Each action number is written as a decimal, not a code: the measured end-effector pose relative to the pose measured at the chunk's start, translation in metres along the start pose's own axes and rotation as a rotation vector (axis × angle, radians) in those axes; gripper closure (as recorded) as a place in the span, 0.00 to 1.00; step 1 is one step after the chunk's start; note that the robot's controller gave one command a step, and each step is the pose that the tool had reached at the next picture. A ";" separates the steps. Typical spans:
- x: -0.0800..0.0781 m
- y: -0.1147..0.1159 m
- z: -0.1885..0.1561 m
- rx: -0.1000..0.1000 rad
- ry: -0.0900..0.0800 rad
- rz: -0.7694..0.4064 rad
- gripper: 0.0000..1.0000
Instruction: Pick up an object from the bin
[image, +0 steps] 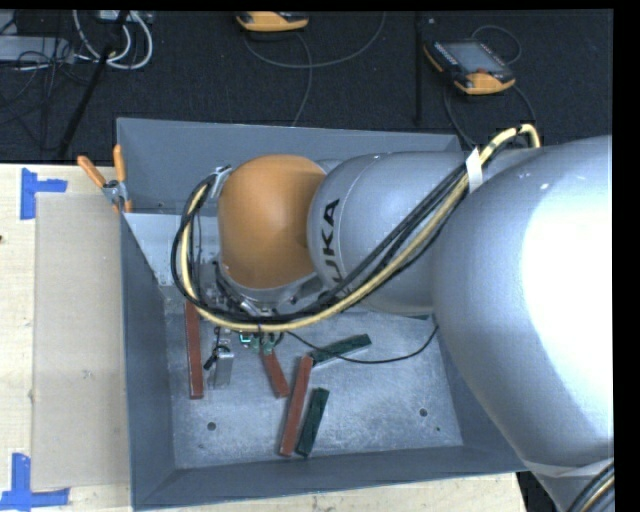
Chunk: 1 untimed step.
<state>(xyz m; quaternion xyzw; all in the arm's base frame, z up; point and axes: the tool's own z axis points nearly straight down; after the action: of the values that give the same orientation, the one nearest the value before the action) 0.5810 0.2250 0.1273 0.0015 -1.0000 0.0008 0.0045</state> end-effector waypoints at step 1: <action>-0.030 -0.019 -0.063 -0.002 -0.017 -0.082 0.00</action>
Offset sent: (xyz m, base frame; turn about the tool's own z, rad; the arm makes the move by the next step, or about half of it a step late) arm 0.0278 -0.0176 0.0595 -0.0827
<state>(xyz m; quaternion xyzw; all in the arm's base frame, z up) 0.6112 0.2066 0.1898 0.0422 -0.9991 -0.0003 -0.0040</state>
